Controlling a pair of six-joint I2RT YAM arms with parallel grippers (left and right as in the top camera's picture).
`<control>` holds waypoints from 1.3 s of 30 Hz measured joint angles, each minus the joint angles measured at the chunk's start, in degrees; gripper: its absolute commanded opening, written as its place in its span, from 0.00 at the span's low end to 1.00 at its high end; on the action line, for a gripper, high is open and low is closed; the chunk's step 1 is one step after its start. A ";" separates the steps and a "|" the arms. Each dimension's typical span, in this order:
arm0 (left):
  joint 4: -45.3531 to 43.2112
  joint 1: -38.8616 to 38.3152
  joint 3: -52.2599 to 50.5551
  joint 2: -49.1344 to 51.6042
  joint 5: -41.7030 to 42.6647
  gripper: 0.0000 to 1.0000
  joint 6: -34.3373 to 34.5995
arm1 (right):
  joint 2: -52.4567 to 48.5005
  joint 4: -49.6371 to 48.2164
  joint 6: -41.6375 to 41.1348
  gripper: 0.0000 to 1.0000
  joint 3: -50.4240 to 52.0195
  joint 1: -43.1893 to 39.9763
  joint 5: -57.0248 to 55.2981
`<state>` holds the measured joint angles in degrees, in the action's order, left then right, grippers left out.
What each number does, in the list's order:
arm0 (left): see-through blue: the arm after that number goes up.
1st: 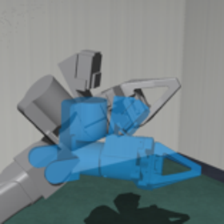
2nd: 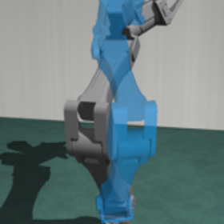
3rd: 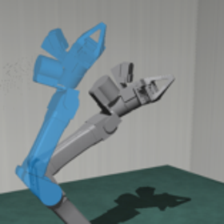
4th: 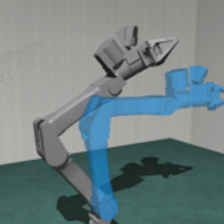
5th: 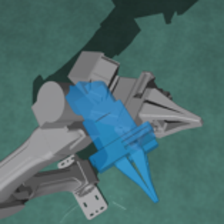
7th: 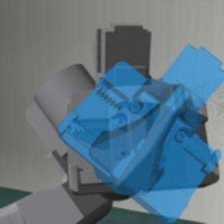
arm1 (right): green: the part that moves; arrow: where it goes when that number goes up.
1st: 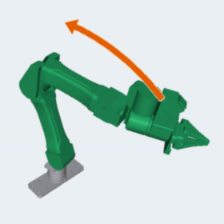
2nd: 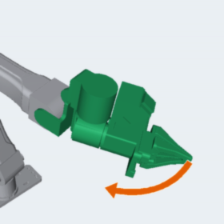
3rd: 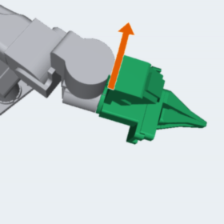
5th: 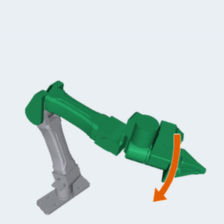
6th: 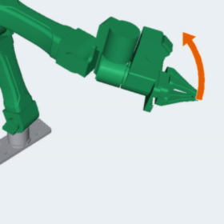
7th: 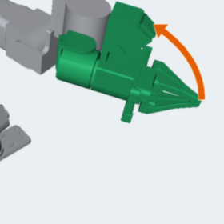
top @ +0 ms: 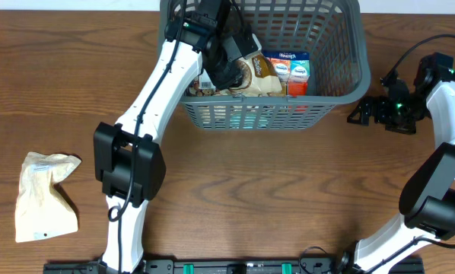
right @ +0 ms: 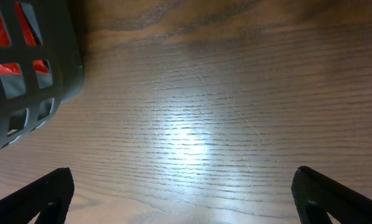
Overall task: Pack container
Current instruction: 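Carry the PanTree pouch with the left gripper into the basket and release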
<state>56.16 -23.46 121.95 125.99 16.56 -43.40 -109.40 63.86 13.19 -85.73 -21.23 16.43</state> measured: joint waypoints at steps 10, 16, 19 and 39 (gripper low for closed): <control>-1.29 0.00 0.00 -14.25 -7.34 0.82 -0.09 | 0.00 -0.31 0.02 0.99 0.00 0.00 -0.02; 2.05 1.05 1.57 -31.30 -18.36 0.88 3.32 | 0.00 -0.44 0.00 0.99 0.00 0.00 -0.02; 7.10 4.33 1.90 -36.65 -21.73 0.89 9.31 | 0.00 -0.48 0.02 0.99 0.00 0.00 0.00; 23.69 44.83 -10.34 -46.42 -24.72 0.95 32.04 | 0.00 -5.05 0.00 0.99 0.00 0.00 0.07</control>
<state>79.85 21.37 111.61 79.57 -8.16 -11.35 -109.40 58.81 13.19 -85.73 -21.23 16.49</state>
